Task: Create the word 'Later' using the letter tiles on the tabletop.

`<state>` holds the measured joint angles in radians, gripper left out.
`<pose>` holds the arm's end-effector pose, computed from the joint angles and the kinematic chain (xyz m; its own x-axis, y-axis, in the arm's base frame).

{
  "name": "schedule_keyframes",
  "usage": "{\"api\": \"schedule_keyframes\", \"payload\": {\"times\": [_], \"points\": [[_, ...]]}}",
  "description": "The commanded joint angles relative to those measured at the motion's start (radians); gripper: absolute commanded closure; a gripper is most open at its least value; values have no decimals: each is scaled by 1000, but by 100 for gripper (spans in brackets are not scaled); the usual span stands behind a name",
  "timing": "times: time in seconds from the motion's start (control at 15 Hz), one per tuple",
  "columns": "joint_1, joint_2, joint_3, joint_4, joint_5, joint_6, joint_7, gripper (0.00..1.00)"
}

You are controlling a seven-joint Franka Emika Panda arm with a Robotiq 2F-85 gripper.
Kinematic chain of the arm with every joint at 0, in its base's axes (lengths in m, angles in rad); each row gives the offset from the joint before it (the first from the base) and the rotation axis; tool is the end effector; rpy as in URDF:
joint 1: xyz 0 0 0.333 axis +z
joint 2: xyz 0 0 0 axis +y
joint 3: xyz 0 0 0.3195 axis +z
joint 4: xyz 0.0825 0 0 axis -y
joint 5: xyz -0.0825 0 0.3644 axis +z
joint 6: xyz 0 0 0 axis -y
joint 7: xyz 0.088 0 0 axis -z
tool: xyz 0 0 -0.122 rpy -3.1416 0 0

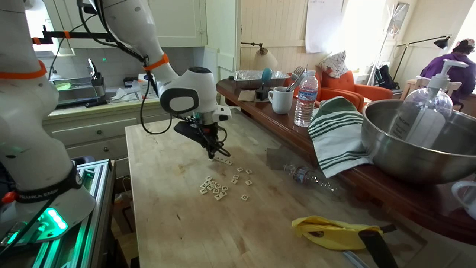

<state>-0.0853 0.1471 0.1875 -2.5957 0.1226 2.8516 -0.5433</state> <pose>0.4447 0.0417 0.2223 0.8577 0.4977 0.1286 0.5030 -0.8642 -0.0098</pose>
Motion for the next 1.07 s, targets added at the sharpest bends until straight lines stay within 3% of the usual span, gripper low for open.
{"api": "schedule_keyframes", "payload": {"times": [0.0, 0.47, 1.0], "points": [[10, -22, -47, -35, -59, -103, 5, 100], [-3, -58, -232, -47, -353, -111, 179, 100], [-27, -156, -289, -44, -319, -18, 206, 100]]}}
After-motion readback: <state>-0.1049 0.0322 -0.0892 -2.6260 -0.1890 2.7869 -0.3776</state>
